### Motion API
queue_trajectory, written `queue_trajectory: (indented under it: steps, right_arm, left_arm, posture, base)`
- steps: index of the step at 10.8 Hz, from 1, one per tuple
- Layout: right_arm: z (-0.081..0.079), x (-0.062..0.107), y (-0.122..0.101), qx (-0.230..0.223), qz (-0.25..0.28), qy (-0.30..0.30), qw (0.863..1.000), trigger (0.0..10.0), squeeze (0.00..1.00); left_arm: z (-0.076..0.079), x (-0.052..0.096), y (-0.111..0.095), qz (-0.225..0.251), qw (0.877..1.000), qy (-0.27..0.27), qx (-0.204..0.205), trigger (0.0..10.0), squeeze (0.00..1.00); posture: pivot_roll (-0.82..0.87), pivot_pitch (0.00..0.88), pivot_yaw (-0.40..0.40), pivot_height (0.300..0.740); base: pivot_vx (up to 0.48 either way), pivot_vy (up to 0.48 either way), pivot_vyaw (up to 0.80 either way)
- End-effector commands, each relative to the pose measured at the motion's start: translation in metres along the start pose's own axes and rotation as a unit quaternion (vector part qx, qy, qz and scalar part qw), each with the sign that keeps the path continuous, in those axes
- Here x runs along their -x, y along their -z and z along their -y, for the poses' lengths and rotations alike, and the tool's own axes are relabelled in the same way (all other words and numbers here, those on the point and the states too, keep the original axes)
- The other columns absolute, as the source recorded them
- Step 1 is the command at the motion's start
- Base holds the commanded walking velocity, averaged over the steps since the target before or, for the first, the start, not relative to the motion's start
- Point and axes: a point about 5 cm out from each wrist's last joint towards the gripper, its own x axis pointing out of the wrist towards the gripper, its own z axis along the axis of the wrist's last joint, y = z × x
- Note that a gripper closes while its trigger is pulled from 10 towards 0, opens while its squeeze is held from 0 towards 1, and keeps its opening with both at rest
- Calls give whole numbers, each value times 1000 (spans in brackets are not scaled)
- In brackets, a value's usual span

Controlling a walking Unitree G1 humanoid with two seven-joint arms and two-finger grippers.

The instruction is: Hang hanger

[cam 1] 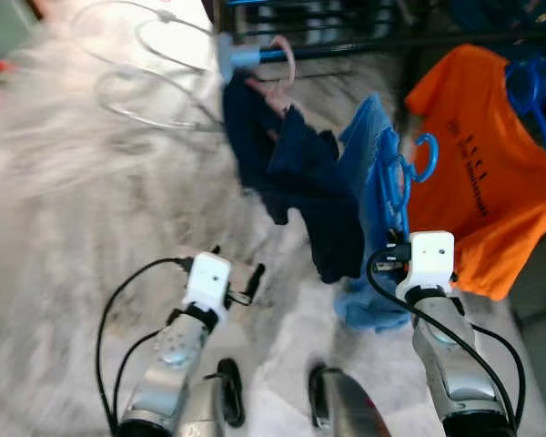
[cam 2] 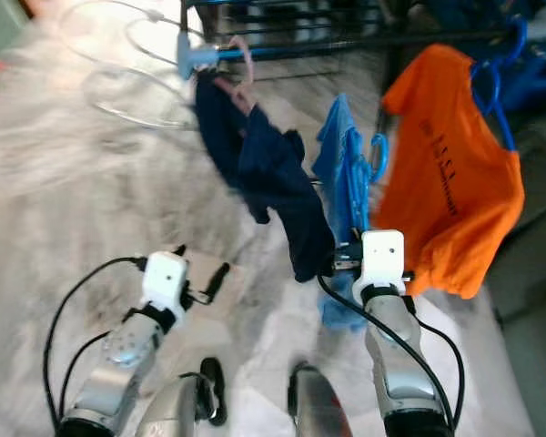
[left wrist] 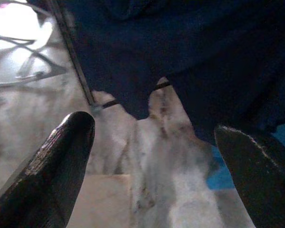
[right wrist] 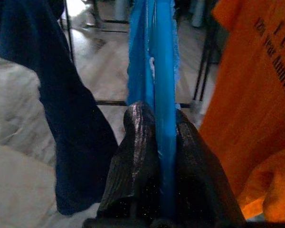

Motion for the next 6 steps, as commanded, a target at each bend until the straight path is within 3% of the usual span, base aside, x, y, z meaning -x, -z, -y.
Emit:
queue_trajectory:
  steps: [1, 4, 6]
  right_arm:
    - [1, 2, -4, -3, 8, 1, 1000, 10000, 0]
    - [-2, 0, -6, -20, 3, -9, 1000, 10000, 0]
    - [-10, 1, 4, -25, -25, -37, 999, 10000, 0]
  left_arm:
    - [6, 4, 10, -19, 1000, 7, 4, 10000, 0]
    - [7, 3, 10, -20, 1000, 6, 7, 10000, 0]
    - [8, 1, 10, -20, 1000, 4, 6, 10000, 0]
  posture:
    - [-174, 252, 39, 740]
    - [-175, 250, 40, 740]
    - [-170, 231, 38, 740]
  base:
    - [-341, 0, 0]
    - [-324, 0, 0]
    - [-328, 0, 0]
